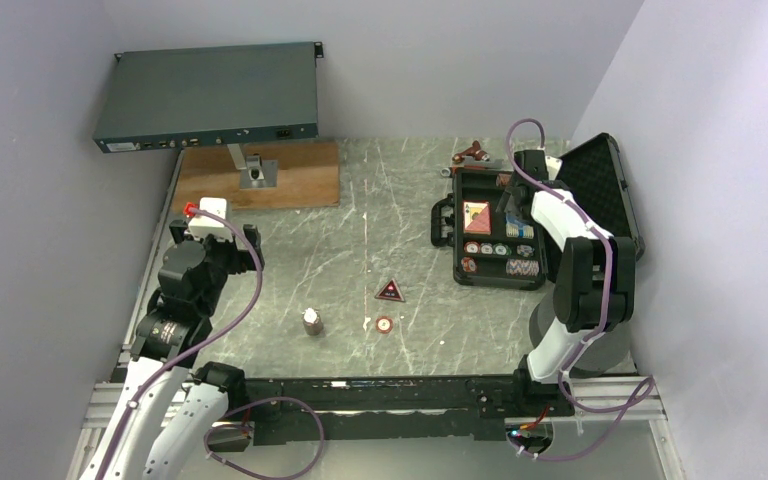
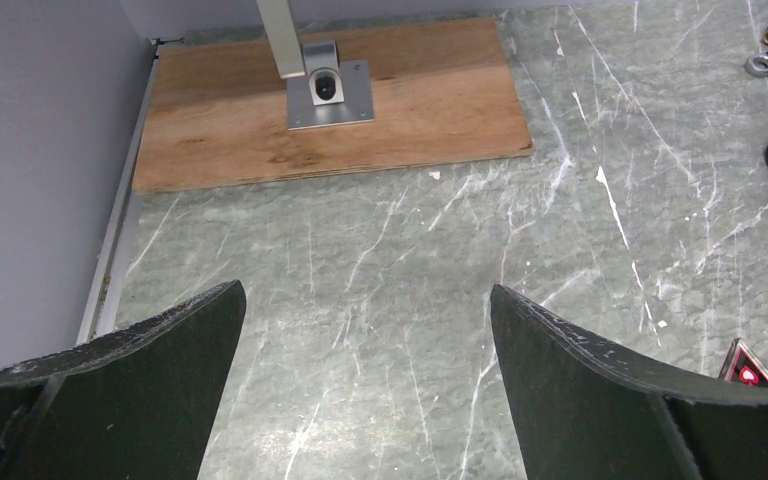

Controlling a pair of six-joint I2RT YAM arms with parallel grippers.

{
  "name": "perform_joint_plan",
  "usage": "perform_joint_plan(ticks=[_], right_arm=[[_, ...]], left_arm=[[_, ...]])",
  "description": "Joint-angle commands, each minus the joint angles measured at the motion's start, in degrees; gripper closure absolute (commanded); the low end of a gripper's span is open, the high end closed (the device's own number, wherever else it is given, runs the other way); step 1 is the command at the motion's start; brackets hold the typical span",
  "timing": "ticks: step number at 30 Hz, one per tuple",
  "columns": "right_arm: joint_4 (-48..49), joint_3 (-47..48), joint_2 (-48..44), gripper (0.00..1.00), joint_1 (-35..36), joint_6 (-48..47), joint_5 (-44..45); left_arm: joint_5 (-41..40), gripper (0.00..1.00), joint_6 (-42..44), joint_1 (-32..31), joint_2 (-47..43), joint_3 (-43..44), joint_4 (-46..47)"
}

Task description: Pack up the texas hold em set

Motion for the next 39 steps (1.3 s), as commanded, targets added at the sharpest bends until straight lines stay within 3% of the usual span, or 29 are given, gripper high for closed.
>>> perform_joint_plan(ticks=[1, 12, 33, 39], right_arm=[[2.69, -0.32, -0.56, 0.41, -1.74, 0.61, 0.04], [2.91, -0.62, -0.73, 0.15, -1.97, 0.58, -0.25], [3.55, -0.41, -0.55, 0.14, -2.03, -0.48, -2.42], [2.03, 0.08, -2.54, 0.14, -0.95, -0.99, 0.54]], left_arm=[[0.19, 0.01, -0.49, 0.13, 0.26, 0.05, 1.0], [0.22, 0.01, -0.53, 0.17, 0.51, 0.18, 0.89], [0.37, 0.01, -0.57, 0.13, 0.78, 0.32, 0.82], [0.19, 0.01, -0.57, 0.13, 0.51, 0.28, 0.87]])
